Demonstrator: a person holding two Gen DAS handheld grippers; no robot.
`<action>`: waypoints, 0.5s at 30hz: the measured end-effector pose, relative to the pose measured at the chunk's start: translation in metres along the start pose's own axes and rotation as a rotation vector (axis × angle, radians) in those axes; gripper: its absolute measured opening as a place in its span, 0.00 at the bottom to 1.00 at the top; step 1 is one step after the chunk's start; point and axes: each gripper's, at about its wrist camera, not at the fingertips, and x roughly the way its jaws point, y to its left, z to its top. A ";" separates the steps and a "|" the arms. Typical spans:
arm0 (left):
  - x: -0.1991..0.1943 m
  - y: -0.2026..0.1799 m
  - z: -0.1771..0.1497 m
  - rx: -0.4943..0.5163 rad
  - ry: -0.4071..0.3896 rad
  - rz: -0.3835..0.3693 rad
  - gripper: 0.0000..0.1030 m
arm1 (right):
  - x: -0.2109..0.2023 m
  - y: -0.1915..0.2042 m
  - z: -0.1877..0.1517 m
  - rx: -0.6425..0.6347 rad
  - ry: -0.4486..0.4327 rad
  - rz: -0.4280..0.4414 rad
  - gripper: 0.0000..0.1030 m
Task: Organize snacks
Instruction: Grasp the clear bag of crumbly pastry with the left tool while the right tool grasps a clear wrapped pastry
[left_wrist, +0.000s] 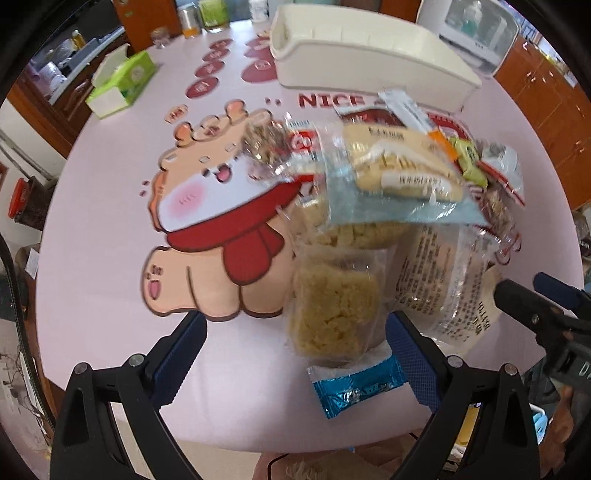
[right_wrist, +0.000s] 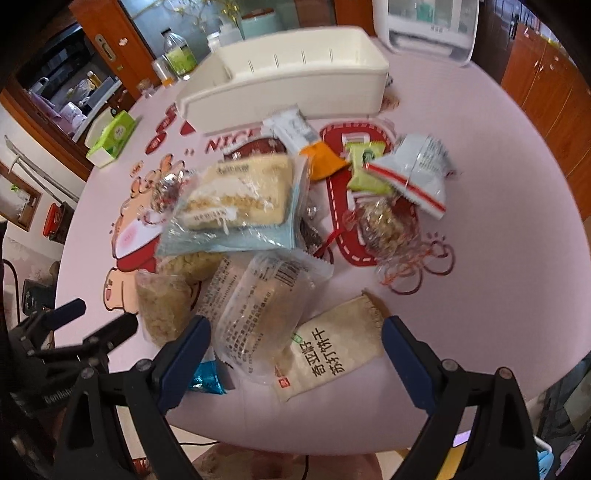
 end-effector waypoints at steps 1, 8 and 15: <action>0.004 -0.001 -0.001 0.002 0.006 0.000 0.94 | 0.006 -0.003 0.001 0.016 0.018 0.018 0.92; 0.034 -0.008 -0.002 0.000 0.045 -0.001 0.94 | 0.038 -0.005 0.013 0.065 0.079 0.066 0.92; 0.052 -0.011 0.000 -0.012 0.070 -0.016 0.86 | 0.054 0.007 0.021 0.017 0.089 0.055 0.81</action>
